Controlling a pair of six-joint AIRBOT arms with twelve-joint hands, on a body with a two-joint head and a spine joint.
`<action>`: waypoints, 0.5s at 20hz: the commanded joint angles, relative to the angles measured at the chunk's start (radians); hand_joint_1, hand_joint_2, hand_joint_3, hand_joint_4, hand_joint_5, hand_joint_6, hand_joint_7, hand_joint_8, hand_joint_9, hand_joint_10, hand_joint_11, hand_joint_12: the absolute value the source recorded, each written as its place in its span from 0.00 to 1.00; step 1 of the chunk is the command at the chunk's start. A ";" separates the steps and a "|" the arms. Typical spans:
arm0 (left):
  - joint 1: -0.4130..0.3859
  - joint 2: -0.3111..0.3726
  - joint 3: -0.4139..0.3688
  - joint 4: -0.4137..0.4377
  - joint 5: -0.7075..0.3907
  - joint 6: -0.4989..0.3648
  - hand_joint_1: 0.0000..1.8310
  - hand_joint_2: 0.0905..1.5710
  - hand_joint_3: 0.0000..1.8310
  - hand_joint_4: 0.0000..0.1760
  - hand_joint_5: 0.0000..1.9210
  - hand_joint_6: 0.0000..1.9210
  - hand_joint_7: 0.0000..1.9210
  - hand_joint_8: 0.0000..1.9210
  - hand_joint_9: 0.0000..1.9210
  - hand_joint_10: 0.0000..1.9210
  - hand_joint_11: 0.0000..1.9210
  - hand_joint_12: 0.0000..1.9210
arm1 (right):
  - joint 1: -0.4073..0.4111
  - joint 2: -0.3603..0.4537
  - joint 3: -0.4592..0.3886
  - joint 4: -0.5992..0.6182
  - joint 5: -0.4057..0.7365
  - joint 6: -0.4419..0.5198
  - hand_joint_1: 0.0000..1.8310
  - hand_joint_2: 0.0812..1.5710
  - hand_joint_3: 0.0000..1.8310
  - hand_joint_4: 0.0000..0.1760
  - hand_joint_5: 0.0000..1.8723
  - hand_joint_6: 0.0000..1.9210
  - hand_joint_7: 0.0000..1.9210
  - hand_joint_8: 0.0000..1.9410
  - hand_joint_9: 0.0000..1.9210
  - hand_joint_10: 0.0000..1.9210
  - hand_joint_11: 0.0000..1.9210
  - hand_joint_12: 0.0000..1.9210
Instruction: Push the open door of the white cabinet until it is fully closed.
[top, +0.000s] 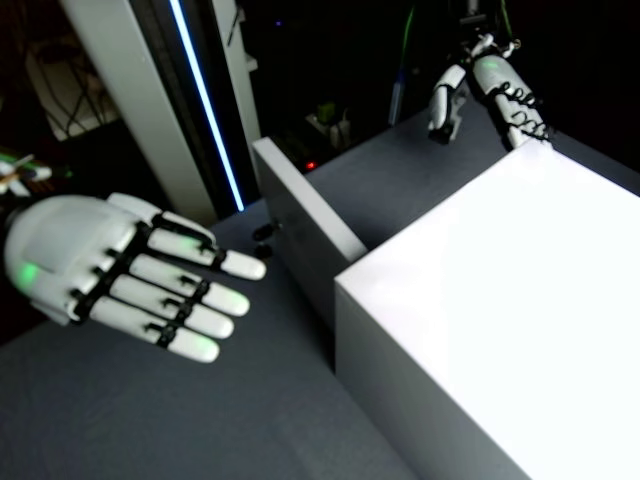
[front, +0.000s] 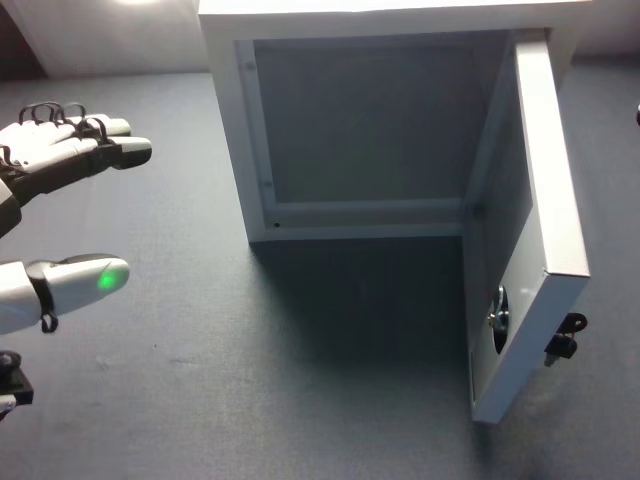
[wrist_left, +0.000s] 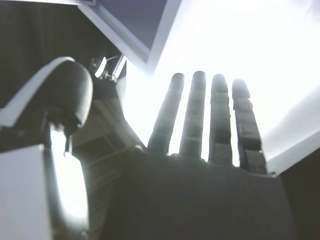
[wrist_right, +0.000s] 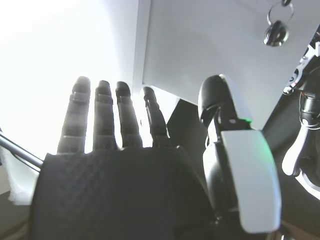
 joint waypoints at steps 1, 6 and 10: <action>-0.005 0.007 -0.002 -0.028 -0.131 -0.007 0.24 0.79 0.00 0.00 0.14 0.00 0.05 0.00 0.00 0.00 0.00 0.14 | 0.003 0.005 0.001 0.015 0.124 0.003 0.01 0.84 0.02 0.02 0.00 0.00 0.00 0.00 0.00 0.00 0.00 0.00; 0.003 0.009 -0.007 -0.025 -0.137 -0.007 0.24 0.79 0.00 0.00 0.15 0.00 0.05 0.00 0.02 0.00 0.00 0.19 | 0.003 0.005 -0.006 0.005 0.126 0.003 0.00 0.86 0.02 0.00 0.00 0.00 0.00 0.00 0.00 0.00 0.00 0.00; 0.021 0.013 -0.008 -0.035 -0.141 -0.007 0.25 0.79 0.00 0.00 0.16 0.00 0.06 0.00 0.03 0.00 0.00 0.25 | 0.003 0.005 -0.011 -0.036 0.126 0.009 0.04 0.90 0.00 0.00 0.02 0.01 0.02 0.00 0.01 0.01 0.00 0.07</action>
